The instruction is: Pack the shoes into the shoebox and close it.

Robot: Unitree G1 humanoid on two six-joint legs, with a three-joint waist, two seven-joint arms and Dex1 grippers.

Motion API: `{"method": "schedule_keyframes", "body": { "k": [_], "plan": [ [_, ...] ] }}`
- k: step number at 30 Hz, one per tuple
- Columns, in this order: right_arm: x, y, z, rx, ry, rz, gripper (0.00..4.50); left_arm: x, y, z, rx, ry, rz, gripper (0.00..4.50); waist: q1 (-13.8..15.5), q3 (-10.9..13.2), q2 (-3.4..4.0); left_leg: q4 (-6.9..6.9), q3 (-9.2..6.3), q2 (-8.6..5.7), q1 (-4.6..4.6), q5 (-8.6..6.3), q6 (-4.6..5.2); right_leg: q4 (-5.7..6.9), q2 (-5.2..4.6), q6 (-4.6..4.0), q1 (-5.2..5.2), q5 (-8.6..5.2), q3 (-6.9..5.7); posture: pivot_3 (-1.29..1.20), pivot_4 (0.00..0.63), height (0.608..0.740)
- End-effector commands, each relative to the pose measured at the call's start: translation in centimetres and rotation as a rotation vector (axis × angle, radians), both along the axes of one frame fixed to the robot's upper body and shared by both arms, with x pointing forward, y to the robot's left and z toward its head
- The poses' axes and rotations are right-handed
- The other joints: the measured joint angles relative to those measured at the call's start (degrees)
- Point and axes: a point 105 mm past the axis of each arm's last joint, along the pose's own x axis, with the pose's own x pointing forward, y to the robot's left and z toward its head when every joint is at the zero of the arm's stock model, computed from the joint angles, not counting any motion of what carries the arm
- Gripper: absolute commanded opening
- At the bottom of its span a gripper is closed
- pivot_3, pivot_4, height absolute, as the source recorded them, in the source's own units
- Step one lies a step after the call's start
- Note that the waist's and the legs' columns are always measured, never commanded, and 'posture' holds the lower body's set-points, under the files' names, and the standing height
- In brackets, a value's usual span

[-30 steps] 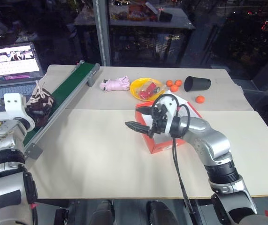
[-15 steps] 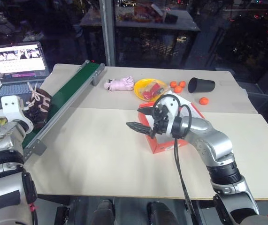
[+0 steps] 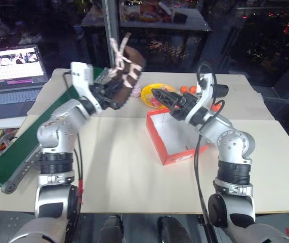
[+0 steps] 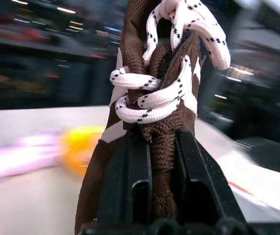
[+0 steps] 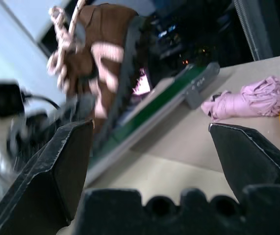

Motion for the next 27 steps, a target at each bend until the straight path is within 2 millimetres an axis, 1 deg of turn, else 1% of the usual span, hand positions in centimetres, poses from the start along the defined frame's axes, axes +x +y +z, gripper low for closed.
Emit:
{"method": "schedule_keyframes", "body": {
  "k": [1,5,8,10,11,17,18,20,22,23,25,27],
  "plan": [
    [-0.2,-1.0,2.7,0.106,-0.034,-0.003,4.50,-2.1,-2.3,1.9,-0.003,-0.071,-0.126,0.11,-0.25,0.00,0.01,0.00,0.00,0.00,0.00,0.00,0.00,0.00,0.00,0.00,0.01,0.00,0.00,0.00,0.150,0.740],
    [0.0,-1.7,3.6,0.164,-0.038,-0.027,4.50,-2.9,-4.0,1.1,0.007,-0.036,-0.203,0.11,-0.50,0.01,0.02,0.00,-0.06,0.00,0.05,0.05,0.09,0.03,0.05,0.00,0.02,0.00,0.01,0.00,0.150,0.740],
    [-0.1,-2.0,3.8,0.179,-0.042,-0.038,4.50,-3.3,-4.5,0.3,0.027,-0.016,-0.232,0.11,-0.42,0.01,0.03,0.00,-0.08,-0.01,0.05,0.07,0.11,0.02,0.06,0.00,0.02,0.00,0.01,0.00,0.150,0.740],
    [-0.1,-2.1,3.9,0.188,-0.044,-0.045,3.98,-3.5,-4.7,0.1,0.033,-0.010,-0.240,0.11,-0.40,0.01,0.03,0.00,-0.08,-0.01,0.04,0.06,0.11,-0.02,0.05,0.00,0.04,0.00,0.01,0.00,0.150,0.740],
    [-0.2,-2.1,4.0,0.194,-0.050,-0.044,3.85,-3.6,-4.9,0.1,0.026,-0.003,-0.248,0.11,-0.38,0.01,0.03,0.00,-0.08,-0.01,0.02,0.06,0.11,-0.03,0.05,0.00,0.04,0.00,0.01,0.00,0.150,0.740],
    [-0.4,-2.2,4.6,0.221,-0.063,-0.045,1.83,-3.3,-5.1,0.0,0.009,0.022,-0.235,0.11,-0.34,0.02,0.03,0.00,-0.10,-0.01,0.02,0.06,0.11,-0.04,0.05,0.00,0.04,0.00,0.00,0.00,0.150,0.740],
    [-0.4,-2.3,4.7,0.224,-0.064,-0.050,1.41,-3.1,-5.0,0.0,0.003,0.031,-0.223,0.11,-0.33,0.02,0.03,0.00,-0.10,-0.01,0.02,0.07,0.11,-0.03,0.05,0.00,0.04,0.00,0.00,0.00,0.150,0.740],
    [-0.2,-2.6,4.8,0.228,-0.066,-0.071,0.85,-2.7,-4.7,-0.1,-0.008,0.046,-0.201,0.11,-0.33,0.02,0.03,0.00,-0.10,-0.01,0.02,0.07,0.11,-0.03,0.05,0.00,0.04,0.00,0.00,0.00,0.150,0.740],
    [0.1,-3.0,4.9,0.226,-0.066,-0.097,0.49,-2.0,-3.9,0.1,-0.064,0.079,-0.166,1.09,-0.31,0.02,0.03,0.00,-0.10,-0.01,0.02,0.07,0.11,-0.04,0.05,0.00,0.04,0.00,0.00,0.00,0.150,0.740],
    [0.2,-3.1,5.0,0.225,-0.066,-0.109,0.42,-1.8,-3.4,0.2,-0.089,0.090,-0.151,1.33,-0.29,0.02,0.03,0.00,-0.10,-0.01,0.02,0.07,0.11,-0.04,0.05,0.00,0.04,0.00,0.00,0.00,0.150,0.740],
    [0.4,-3.8,5.2,0.223,-0.069,-0.142,0.33,-1.9,-2.6,0.5,-0.096,0.087,-0.150,2.08,-0.26,0.02,0.04,0.00,-0.10,-0.02,0.00,0.07,0.11,-0.06,0.04,0.00,0.04,0.00,0.00,0.00,0.150,0.740],
    [0.7,-4.4,5.4,0.217,-0.076,-0.175,0.31,-1.5,-1.7,0.4,-0.083,0.093,-0.106,2.79,-0.26,0.03,0.06,0.00,-0.10,-0.02,0.00,0.07,0.11,-0.07,0.05,0.00,0.04,0.00,0.00,0.00,0.150,0.740]
  ]
}}
